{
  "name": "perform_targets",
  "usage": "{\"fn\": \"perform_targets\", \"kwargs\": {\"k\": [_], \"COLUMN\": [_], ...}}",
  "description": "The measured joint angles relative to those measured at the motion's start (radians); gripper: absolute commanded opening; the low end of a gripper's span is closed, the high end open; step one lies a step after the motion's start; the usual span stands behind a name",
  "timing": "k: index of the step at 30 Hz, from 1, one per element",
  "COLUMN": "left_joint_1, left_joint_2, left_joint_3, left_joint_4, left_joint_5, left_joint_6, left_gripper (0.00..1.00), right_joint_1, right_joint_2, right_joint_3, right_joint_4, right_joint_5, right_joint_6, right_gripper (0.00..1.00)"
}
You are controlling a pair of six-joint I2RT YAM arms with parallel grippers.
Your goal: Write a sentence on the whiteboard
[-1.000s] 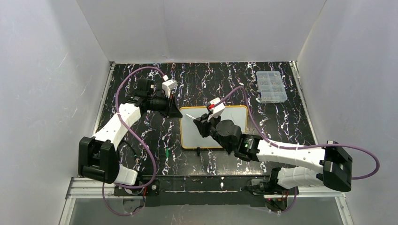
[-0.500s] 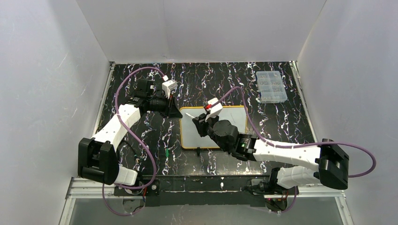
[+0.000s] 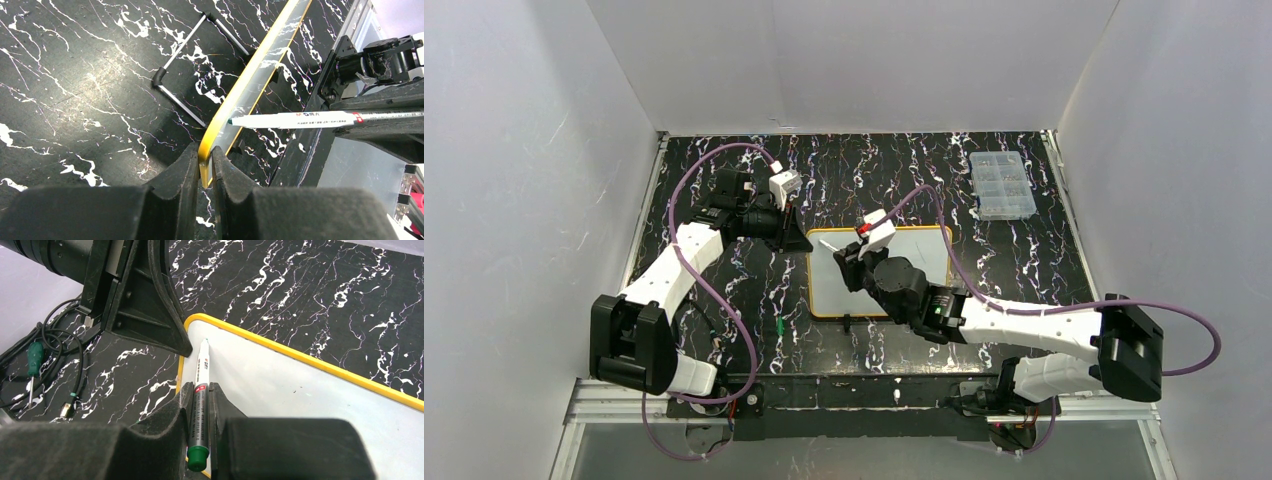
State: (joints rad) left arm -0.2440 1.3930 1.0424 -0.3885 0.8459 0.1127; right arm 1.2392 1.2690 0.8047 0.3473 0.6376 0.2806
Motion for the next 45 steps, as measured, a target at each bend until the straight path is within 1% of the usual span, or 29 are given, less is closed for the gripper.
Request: {"fn": "perform_targets", "kwargs": {"k": [13, 23, 31, 37, 45], "left_joint_1": [0.0, 0.0, 0.0, 0.0, 0.0], "left_joint_2": [0.0, -0.004, -0.009, -0.01, -0.013], "left_joint_3": [0.0, 0.0, -0.002, -0.002, -0.004], "left_joint_4": [0.0, -0.001, -0.001, -0.002, -0.002], "left_joint_5": [-0.001, 0.0, -0.001, -0.001, -0.003], "left_joint_6": [0.0, 0.0, 0.0, 0.0, 0.0], "left_gripper": [0.0, 0.0, 0.0, 0.0, 0.0], "right_joint_1": [0.013, 0.013, 0.018, 0.046, 0.05], "right_joint_2": [-0.003, -0.065, -0.066, -0.066, -0.037], "right_joint_3": [0.004, -0.003, -0.003, -0.003, -0.003], "right_joint_4": [-0.012, -0.062, -0.058, -0.045, -0.032], "right_joint_5": [0.056, 0.119, 0.083, 0.046, 0.068], "right_joint_6": [0.003, 0.004, -0.01, -0.043, -0.045], "right_gripper": [0.01, 0.01, 0.01, 0.01, 0.01]}}
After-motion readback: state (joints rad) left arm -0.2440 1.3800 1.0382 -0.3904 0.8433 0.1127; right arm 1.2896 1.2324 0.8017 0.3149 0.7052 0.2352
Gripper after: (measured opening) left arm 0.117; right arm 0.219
